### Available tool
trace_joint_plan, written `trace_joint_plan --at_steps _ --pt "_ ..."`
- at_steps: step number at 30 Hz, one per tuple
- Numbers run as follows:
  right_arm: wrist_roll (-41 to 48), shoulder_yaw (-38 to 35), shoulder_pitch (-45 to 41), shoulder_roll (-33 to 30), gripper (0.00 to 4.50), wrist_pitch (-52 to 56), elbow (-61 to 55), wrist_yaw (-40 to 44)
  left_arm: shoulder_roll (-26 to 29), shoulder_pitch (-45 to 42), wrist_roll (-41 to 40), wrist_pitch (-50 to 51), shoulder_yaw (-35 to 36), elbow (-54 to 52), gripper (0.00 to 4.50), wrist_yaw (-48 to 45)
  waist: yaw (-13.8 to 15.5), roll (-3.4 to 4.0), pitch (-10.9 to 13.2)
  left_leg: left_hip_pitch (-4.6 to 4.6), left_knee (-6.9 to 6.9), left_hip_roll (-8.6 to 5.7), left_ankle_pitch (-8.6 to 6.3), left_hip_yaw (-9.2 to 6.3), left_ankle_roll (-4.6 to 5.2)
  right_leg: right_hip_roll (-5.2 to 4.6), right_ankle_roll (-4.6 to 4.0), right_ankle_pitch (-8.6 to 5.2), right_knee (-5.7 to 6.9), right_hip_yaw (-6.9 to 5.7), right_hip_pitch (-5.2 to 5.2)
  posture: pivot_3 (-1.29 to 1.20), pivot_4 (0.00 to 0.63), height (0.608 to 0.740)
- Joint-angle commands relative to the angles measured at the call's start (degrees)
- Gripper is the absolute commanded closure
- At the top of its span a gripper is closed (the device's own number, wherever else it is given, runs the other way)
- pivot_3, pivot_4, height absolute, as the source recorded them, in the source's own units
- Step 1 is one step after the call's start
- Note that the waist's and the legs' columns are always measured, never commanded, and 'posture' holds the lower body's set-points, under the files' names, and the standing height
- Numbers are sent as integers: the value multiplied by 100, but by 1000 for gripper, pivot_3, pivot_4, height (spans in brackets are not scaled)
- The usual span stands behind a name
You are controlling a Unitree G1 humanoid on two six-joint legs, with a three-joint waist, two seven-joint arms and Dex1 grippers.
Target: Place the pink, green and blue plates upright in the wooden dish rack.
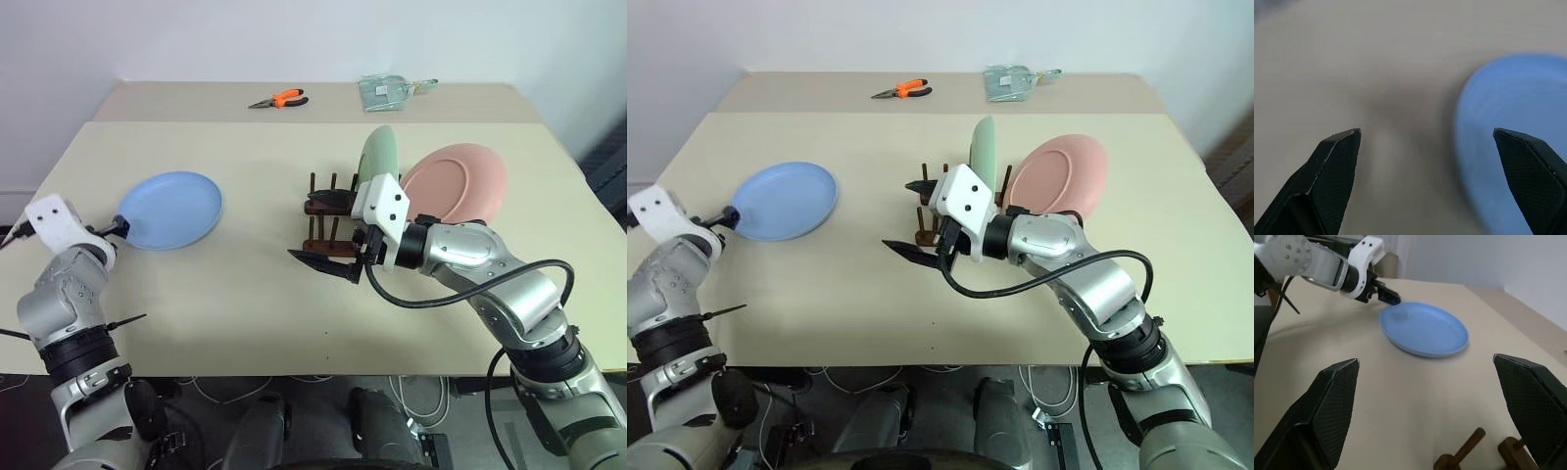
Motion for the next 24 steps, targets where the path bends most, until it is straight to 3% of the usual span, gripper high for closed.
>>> trace_joint_plan --at_steps 1,2,4,9,11,16,20,24 --pt "-205 -52 -20 132 0 -194 -48 110 -227 -403 -694 564 599 -134 55 268 -5 -6 4 -1 0 0 1 0 -2 0 0 0 0 0 -1 0 150 740" --pt "-255 -59 -4 168 0 -194 -46 106 -272 -497 -802 594 702 -33 55 305 4 -6 3 -1 0 0 1 -1 -2 0 0 0 3 -1 -1 0 150 740" --pt "-326 -105 33 247 0 -165 -57 73 -309 -646 -930 554 839 183 871 397 -6 -8 2 1 0 0 3 -3 -6 0 0 0 5 -3 0 0 150 740" --pt "-380 -274 113 287 0 26 -121 34 -260 -1041 -1185 288 866 871 3438 439 -33 -11 1 1 -4 0 4 -1 -8 1 -1 0 7 -3 -4 0 150 740" --pt "-433 -304 75 259 0 86 -120 41 -221 -1114 -1160 18 523 875 4468 137 -33 -13 1 0 -3 0 4 -1 -9 1 -2 1 7 -2 -5 0 150 740" --pt "-1616 143 -332 109 0 -604 145 8 -157 -1206 -1162 -802 -665 -89 4468 -883 -27 -22 5 -6 1 -2 5 5 -10 0 -4 3 5 0 -7 0 150 740" --pt "-2836 710 -1003 270 0 -1643 920 -99 157 -1524 -1184 -782 -1705 -944 4468 -1567 -56 -22 6 -5 -6 0 6 9 -13 1 -5 3 5 1 -12 0 150 740" --pt "-3857 1092 -1515 463 0 -2516 1890 -345 295 -1743 -1480 -457 -1970 -1384 4468 -1772 -91 -19 5 1 -13 1 6 17 -13 1 -5 3 7 9 -14 0 150 740"
